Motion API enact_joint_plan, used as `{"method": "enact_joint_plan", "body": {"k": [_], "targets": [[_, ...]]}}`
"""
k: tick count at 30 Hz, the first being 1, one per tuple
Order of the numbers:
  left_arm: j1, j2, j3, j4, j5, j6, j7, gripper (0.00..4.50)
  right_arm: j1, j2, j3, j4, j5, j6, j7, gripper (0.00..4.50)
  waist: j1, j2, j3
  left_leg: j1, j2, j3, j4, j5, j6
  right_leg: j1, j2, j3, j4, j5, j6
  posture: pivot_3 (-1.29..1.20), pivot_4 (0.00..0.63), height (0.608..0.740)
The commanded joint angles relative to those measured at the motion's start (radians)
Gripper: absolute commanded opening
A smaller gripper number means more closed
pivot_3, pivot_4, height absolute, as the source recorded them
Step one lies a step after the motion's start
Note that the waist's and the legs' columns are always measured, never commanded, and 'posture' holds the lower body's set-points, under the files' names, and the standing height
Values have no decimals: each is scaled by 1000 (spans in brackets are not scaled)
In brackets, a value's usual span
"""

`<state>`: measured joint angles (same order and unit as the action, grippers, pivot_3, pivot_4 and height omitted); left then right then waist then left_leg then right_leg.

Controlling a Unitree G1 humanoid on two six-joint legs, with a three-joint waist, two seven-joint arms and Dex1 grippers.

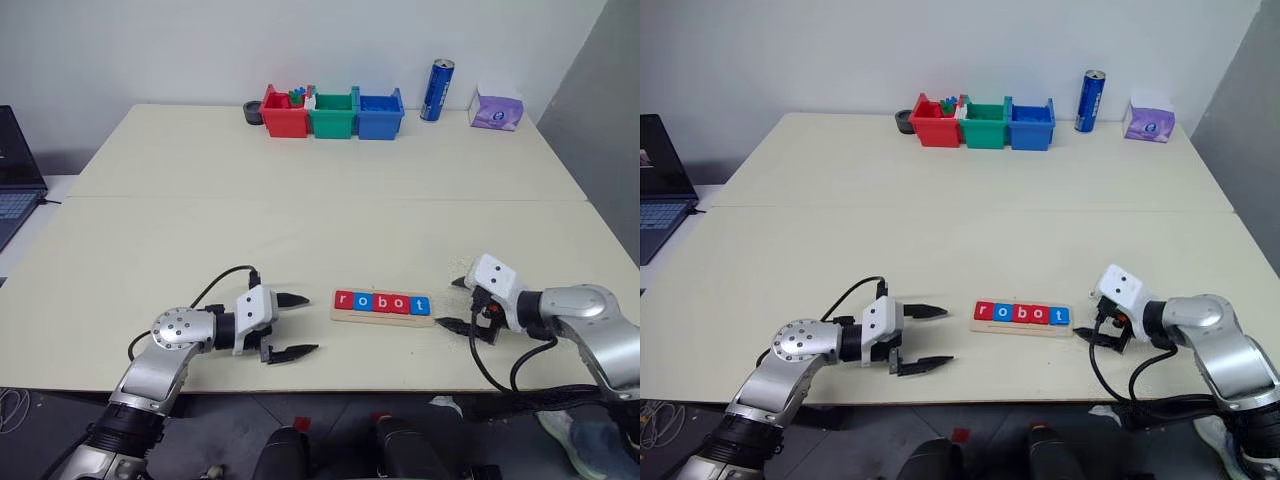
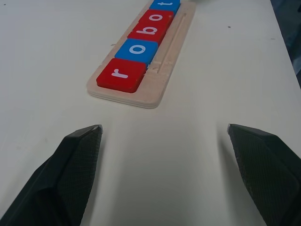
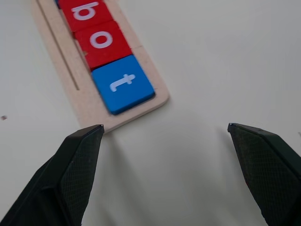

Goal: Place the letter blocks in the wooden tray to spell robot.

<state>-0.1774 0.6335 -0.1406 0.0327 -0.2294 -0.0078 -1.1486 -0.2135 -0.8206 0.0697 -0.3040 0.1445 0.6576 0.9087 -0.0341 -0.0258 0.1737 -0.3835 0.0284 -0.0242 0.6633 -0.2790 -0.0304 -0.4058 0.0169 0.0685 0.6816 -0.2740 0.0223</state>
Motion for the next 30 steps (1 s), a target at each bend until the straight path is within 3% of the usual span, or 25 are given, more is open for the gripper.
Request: {"method": "enact_joint_plan", "body": {"k": [1, 23, 30], "targets": [[-15, 4, 13, 11, -7, -32, -12, 4500, -12, 9, -15, -6, -4, -21, -34, 4488, 2, 0, 0, 0, 0, 0, 0, 0, 0, 0, 0, 0, 0, 0, 0, 0, 150, 740], [-1, 0, 13, 4, -6, -46, -2, 4500, -80, 37, 29, 34, -12, -24, -70, 4488, 2, 0, 0, -1, 0, 0, 0, 0, 0, 0, 0, 0, 0, 1, -2, 0, 150, 740], [-4, 6, 49, -62, -42, 56, 53, 4500, -2, 69, -196, -85, 125, 24, -105, 4488, 3, 0, 0, -1, 0, -1, 0, 0, 0, 0, 0, 0, -1, 1, -2, 0, 150, 740]]}}
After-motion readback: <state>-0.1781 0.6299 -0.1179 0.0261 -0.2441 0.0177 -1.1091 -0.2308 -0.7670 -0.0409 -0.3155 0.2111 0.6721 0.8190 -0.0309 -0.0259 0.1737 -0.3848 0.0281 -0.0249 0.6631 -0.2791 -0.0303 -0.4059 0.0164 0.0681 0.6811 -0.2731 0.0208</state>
